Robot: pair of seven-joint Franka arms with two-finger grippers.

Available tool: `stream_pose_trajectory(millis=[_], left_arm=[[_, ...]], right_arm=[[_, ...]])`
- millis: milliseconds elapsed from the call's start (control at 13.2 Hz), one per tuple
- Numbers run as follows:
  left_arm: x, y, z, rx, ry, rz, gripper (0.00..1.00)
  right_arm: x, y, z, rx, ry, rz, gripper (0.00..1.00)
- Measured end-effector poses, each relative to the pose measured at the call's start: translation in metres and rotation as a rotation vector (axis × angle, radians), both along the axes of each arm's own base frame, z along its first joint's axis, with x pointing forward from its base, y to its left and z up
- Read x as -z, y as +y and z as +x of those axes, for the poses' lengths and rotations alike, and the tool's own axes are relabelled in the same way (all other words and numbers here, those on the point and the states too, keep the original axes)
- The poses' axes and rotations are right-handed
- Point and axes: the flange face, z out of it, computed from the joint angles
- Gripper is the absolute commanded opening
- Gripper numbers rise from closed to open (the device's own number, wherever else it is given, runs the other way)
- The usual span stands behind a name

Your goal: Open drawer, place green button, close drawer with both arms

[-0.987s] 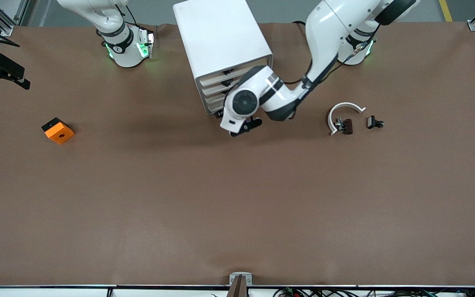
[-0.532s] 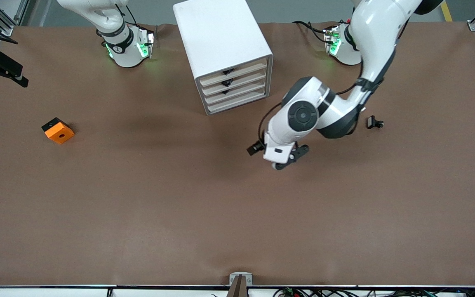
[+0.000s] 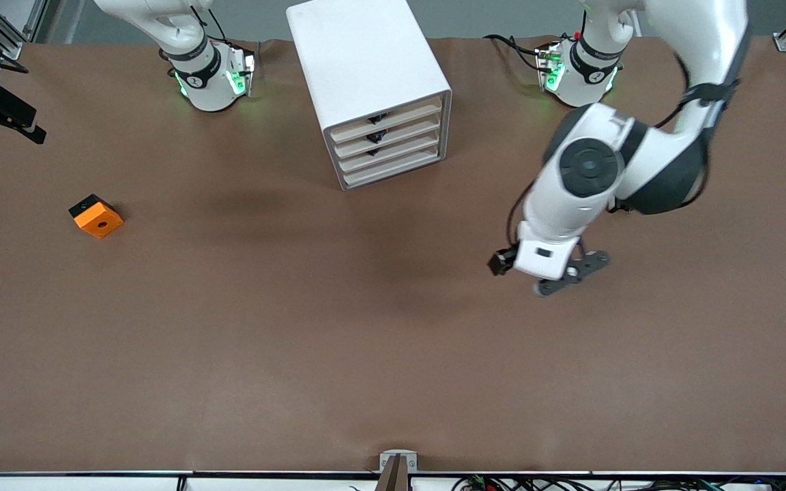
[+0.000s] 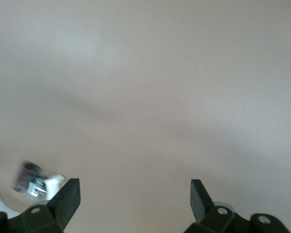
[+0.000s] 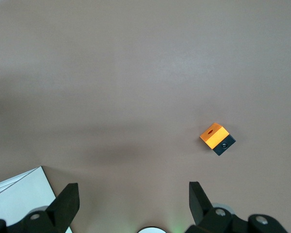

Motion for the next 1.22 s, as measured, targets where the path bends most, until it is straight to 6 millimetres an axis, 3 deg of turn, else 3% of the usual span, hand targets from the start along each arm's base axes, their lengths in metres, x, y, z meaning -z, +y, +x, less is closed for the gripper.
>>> stream_pose_trajectory(millis=[380, 759, 987, 1215], left_arm=[[-0.080, 0.084, -0.001, 0.140, -0.050, 0.072, 1.00], [-0.146, 0.151, -0.032, 0.319, -0.008, 0.159, 1.00], [-0.168, 0.192, -0.050, 0.331, 0.021, 0.094, 1.00], [-0.181, 0.202, -0.073, 0.312, 0.015, 0.060, 1.00]], right_arm=[[-0.003, 0.021, -0.001, -0.034, -0.010, -0.038, 1.00], [-0.004, 0.008, -0.001, -0.010, -0.019, -0.042, 1.00], [-0.003, 0.003, -0.001, -0.001, -0.017, -0.042, 1.00], [-0.002, -0.007, -0.001, -0.009, -0.017, -0.042, 1.00]])
